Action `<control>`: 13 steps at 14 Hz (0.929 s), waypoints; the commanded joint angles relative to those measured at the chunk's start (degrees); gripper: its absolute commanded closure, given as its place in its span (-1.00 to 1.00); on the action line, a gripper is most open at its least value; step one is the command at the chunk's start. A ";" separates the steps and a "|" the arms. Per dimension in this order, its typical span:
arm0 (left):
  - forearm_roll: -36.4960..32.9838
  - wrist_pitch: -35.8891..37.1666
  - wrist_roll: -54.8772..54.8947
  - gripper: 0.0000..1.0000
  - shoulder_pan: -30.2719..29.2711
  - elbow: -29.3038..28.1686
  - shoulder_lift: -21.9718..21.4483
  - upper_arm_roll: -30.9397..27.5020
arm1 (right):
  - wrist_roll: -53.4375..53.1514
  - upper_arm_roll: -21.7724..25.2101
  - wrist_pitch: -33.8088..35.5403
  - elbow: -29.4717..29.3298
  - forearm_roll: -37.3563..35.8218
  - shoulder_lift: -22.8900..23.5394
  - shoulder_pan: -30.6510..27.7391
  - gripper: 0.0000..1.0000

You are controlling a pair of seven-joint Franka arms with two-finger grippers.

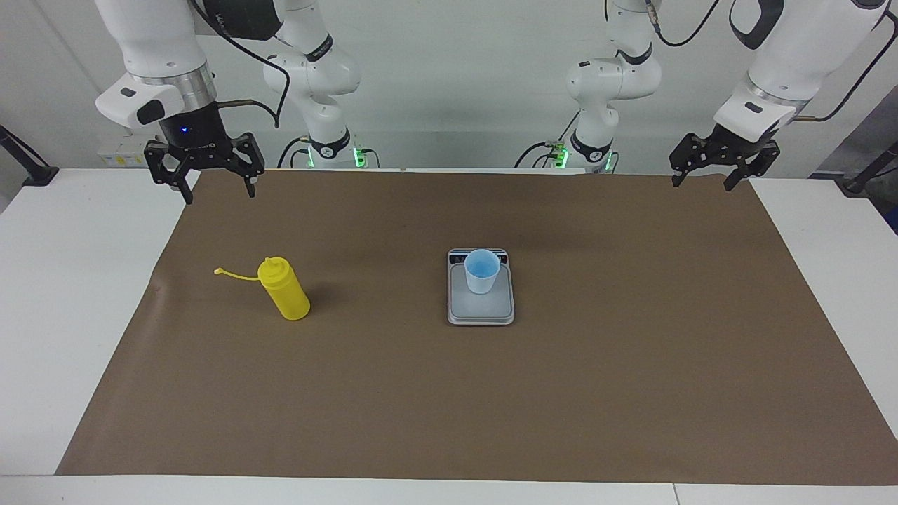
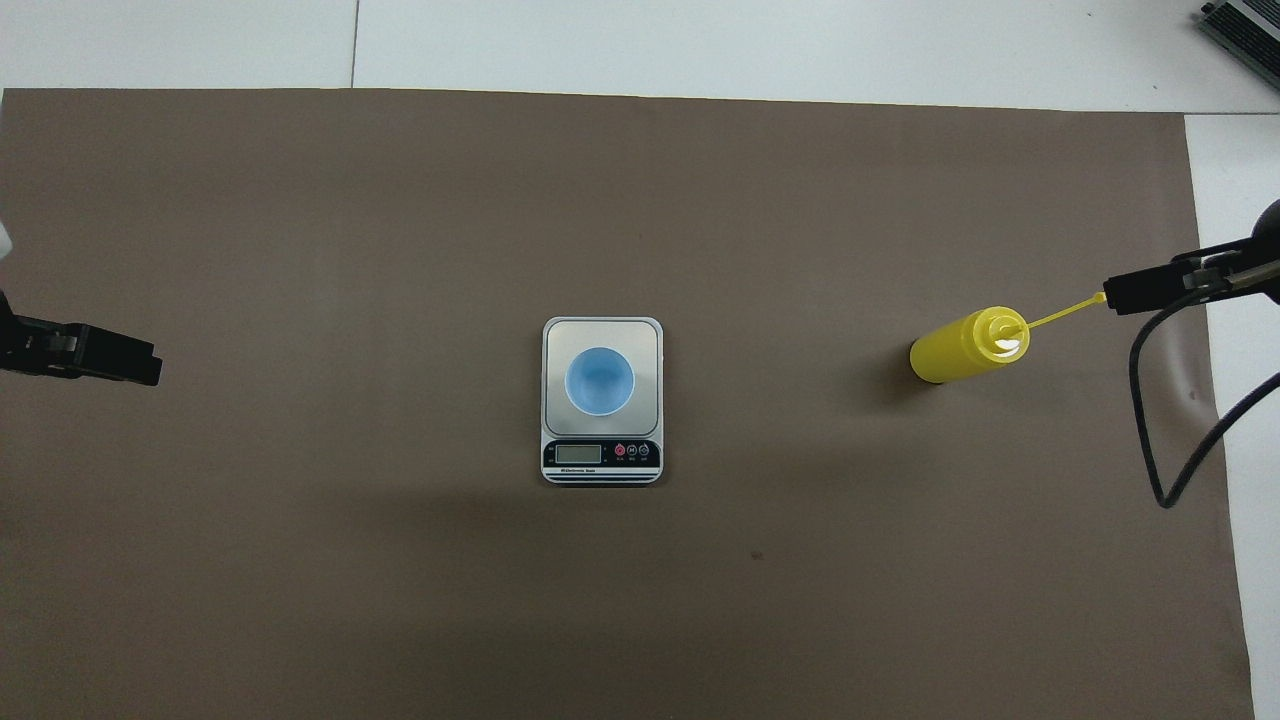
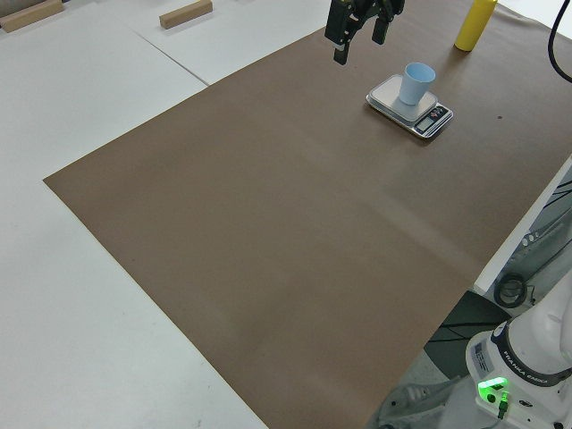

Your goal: Pour seasoning into cup on scale with both arms

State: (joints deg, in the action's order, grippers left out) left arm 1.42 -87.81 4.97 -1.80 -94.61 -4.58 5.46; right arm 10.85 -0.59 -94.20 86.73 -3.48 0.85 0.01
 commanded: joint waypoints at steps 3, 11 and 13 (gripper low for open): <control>-0.72 -0.35 -0.49 -1.00 -0.57 -1.02 -0.87 0.52 | -9.40 -0.47 3.50 -4.20 3.63 1.97 -0.98 -1.00; -0.72 -0.35 -0.40 -1.00 -0.57 -1.02 -0.79 0.52 | -20.34 -0.47 7.02 2.47 4.88 -1.11 -0.80 -1.00; -0.72 -0.35 -0.40 -1.00 -0.57 -0.93 -0.79 0.52 | -20.34 -0.38 5.88 2.48 4.97 -1.11 -1.68 -1.00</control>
State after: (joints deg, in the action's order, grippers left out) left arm 1.42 -87.81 4.97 -1.80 -94.61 -4.58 5.46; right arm -8.64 -0.71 -86.76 86.89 0.54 1.54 -0.38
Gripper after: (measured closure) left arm 0.000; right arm 0.000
